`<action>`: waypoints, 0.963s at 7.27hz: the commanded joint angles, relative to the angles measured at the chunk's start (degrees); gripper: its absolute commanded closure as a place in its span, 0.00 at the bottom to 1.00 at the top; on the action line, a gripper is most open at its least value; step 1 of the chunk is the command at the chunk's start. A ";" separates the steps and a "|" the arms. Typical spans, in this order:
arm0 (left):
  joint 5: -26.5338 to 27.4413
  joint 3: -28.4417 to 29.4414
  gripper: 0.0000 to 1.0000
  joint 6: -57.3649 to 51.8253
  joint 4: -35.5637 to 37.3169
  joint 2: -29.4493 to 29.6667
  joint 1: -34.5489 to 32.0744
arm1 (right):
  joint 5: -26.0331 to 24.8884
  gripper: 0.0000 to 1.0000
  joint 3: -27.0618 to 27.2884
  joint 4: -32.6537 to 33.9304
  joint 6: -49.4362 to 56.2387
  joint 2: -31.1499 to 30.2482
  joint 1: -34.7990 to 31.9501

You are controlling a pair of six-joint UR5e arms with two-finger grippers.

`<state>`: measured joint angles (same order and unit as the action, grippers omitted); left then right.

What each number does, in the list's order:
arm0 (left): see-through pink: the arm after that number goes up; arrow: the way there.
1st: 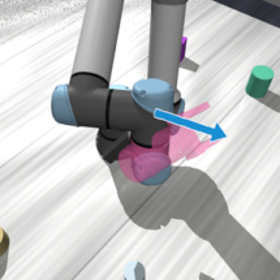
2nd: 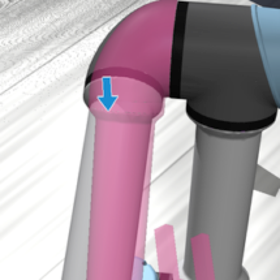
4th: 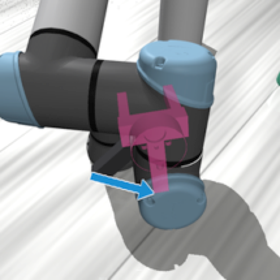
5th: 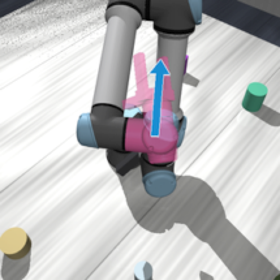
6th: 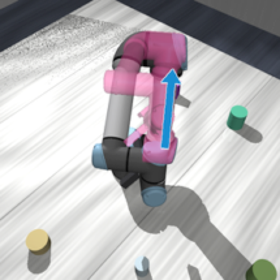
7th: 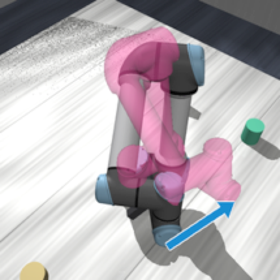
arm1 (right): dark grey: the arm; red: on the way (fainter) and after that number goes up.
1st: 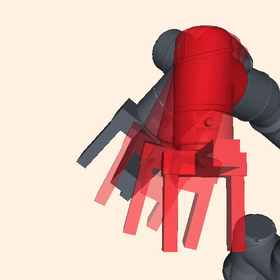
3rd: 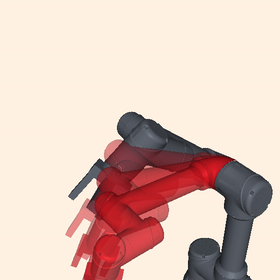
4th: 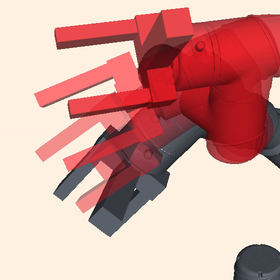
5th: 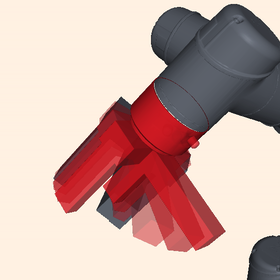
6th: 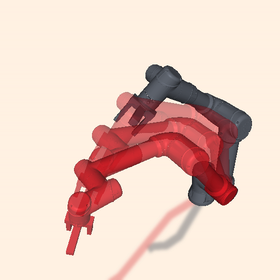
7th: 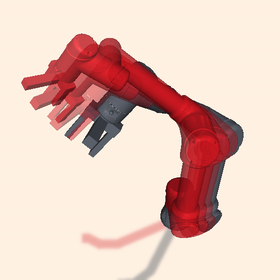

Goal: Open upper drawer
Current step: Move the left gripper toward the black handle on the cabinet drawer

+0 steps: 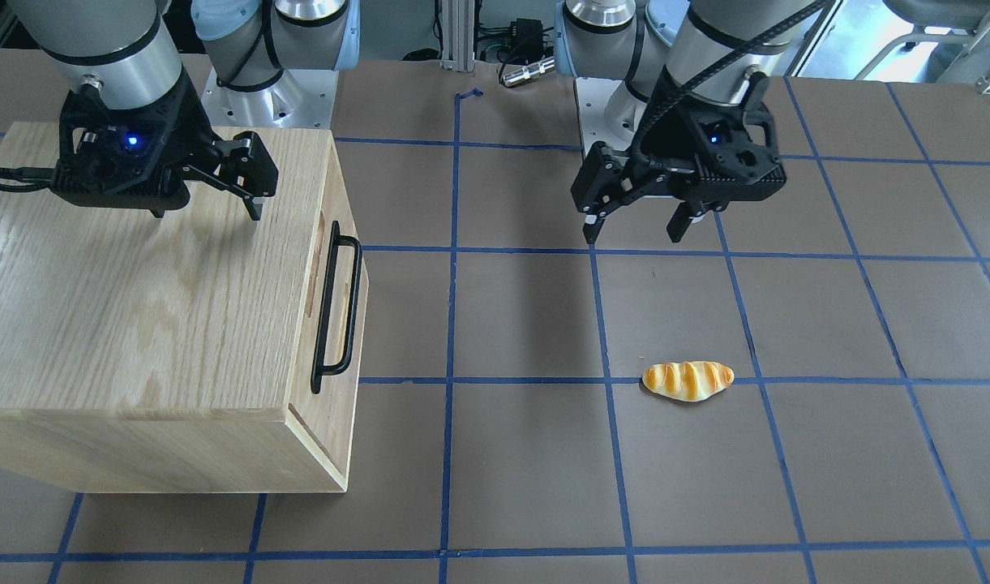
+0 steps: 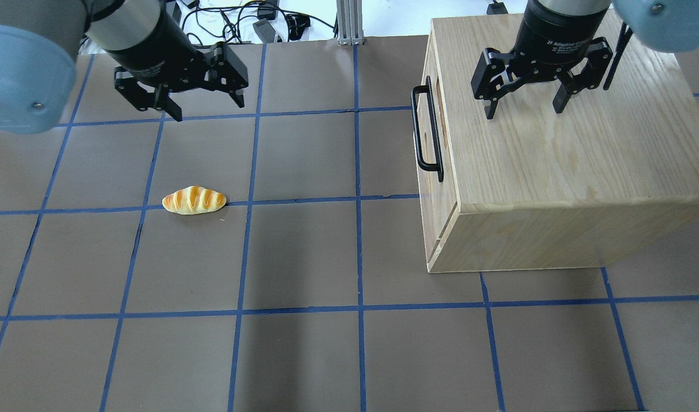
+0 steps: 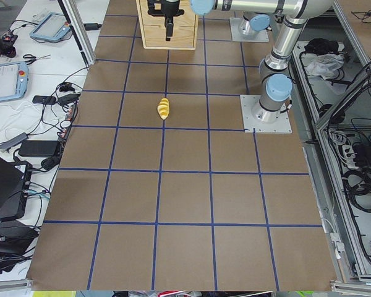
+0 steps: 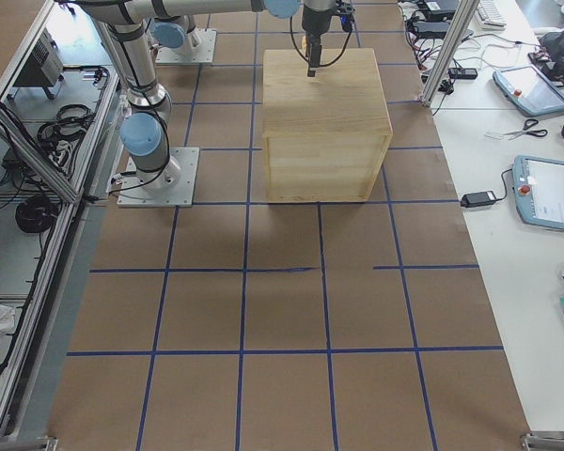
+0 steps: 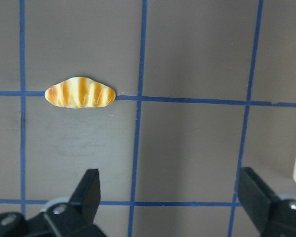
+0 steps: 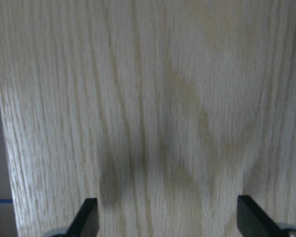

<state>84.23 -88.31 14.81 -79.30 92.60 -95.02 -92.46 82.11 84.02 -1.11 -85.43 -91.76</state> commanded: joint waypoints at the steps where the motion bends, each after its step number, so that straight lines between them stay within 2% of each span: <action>1: -2.47 -0.02 0.00 13.08 7.71 3.97 -5.85 | 0.00 0.00 -0.02 0.00 -0.03 0.00 0.09; 2: -2.58 -0.02 0.00 14.36 12.72 6.08 -7.27 | 0.00 0.00 -0.02 0.00 -0.03 0.00 0.00; 5: -7.75 0.51 0.00 20.93 19.16 11.88 -11.14 | 0.00 0.00 -0.02 0.00 0.06 0.00 0.00; 7: -7.24 0.59 0.00 30.05 23.56 13.92 -14.04 | 0.00 0.00 -0.02 0.00 0.06 0.00 0.00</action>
<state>76.96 -87.76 39.04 -58.59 105.24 -107.35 -92.46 82.09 84.02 -1.10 -85.43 -91.76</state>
